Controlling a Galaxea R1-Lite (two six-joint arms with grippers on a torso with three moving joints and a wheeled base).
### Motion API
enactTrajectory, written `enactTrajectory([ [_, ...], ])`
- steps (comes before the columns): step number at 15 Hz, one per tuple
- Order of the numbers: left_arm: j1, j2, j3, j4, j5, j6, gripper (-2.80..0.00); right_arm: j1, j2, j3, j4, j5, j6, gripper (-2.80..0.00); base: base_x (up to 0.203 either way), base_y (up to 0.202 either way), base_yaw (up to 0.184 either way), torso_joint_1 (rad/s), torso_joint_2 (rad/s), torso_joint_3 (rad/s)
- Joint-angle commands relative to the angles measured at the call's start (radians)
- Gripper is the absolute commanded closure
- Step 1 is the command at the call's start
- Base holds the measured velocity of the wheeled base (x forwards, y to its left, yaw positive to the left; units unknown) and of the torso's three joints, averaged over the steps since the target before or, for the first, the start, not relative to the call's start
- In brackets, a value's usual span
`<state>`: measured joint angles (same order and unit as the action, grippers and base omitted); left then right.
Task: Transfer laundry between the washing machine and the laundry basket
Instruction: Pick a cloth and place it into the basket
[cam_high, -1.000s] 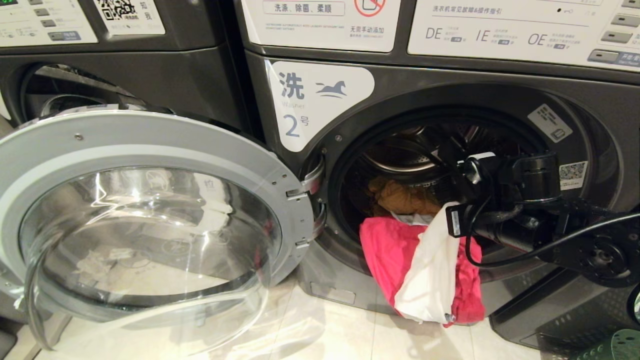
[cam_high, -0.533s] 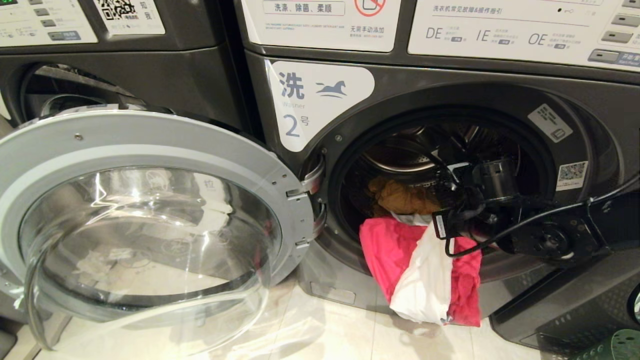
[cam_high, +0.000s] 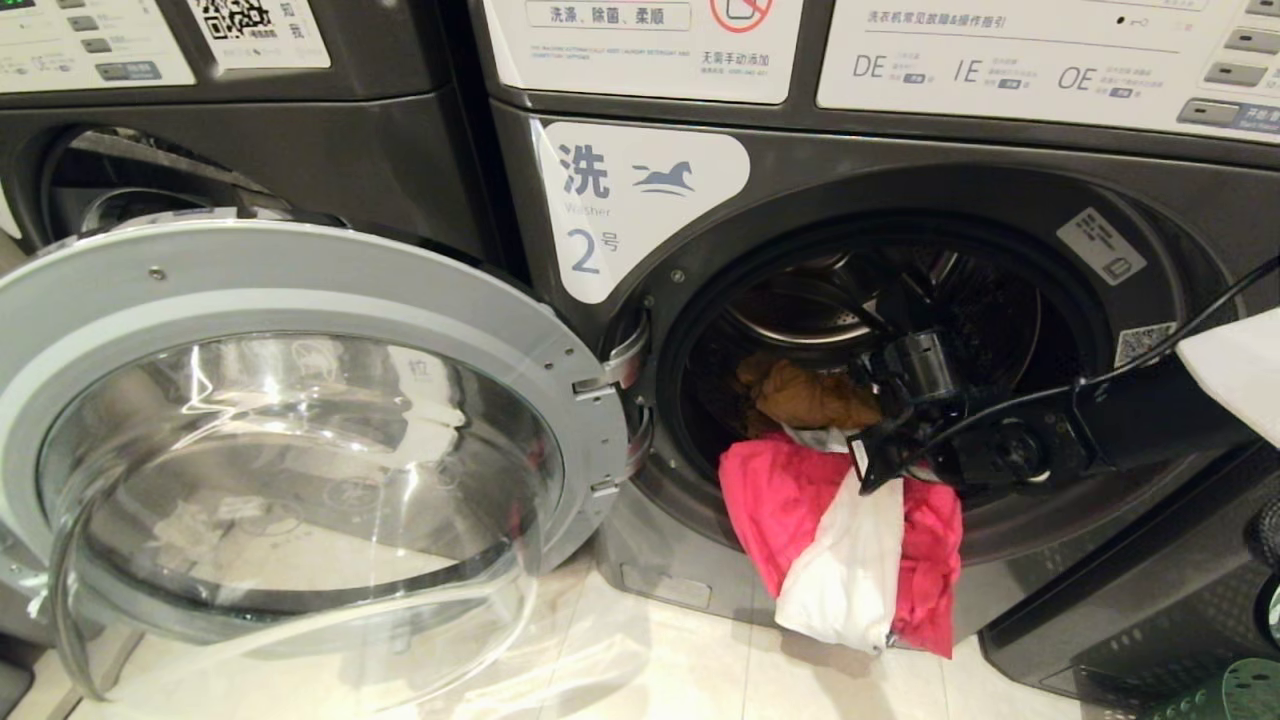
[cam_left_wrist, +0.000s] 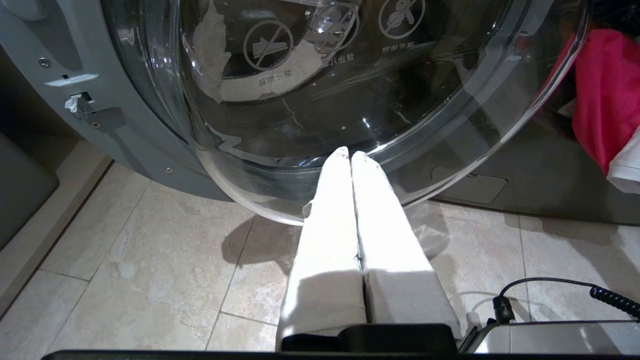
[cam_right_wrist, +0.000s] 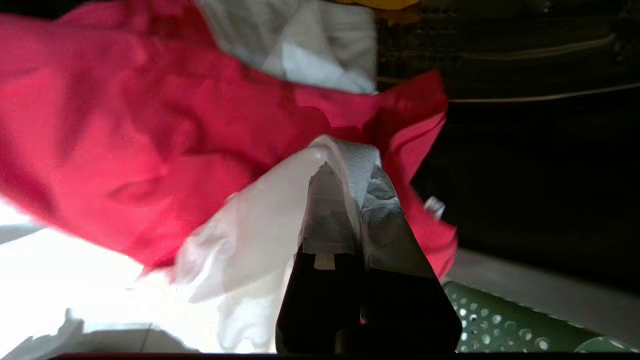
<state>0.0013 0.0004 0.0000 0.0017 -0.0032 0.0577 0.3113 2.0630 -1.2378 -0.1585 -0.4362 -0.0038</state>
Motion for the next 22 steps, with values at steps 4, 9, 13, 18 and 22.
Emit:
enactTrajectory([
  [4,0.000,0.000,0.000,0.000,0.000,0.001,0.00,-0.090,0.079,-0.124,0.104,-0.003,-0.025,0.00,0.000,0.000,0.000,0.000,0.00,0.000],
  [9,0.000,0.000,0.000,0.000,0.000,0.001,0.00,-0.120,0.072,-0.134,0.175,0.026,-0.041,0.00,0.000,0.000,0.000,0.000,0.00,0.000],
  [13,0.000,0.000,0.000,0.000,0.000,0.001,0.00,-0.113,0.070,-0.120,0.209,0.047,-0.036,0.00,0.000,0.000,0.000,0.000,0.00,0.000],
  [18,0.000,0.000,0.000,0.000,0.000,0.001,0.00,-0.113,0.091,-0.120,0.260,0.047,-0.031,0.00,0.000,0.000,0.000,0.000,0.00,0.000],
  [22,0.000,0.000,0.000,0.000,0.000,0.001,0.00,-0.111,0.121,-0.126,0.258,0.047,-0.031,0.00,0.000,0.000,0.000,0.000,0.00,0.000],
])
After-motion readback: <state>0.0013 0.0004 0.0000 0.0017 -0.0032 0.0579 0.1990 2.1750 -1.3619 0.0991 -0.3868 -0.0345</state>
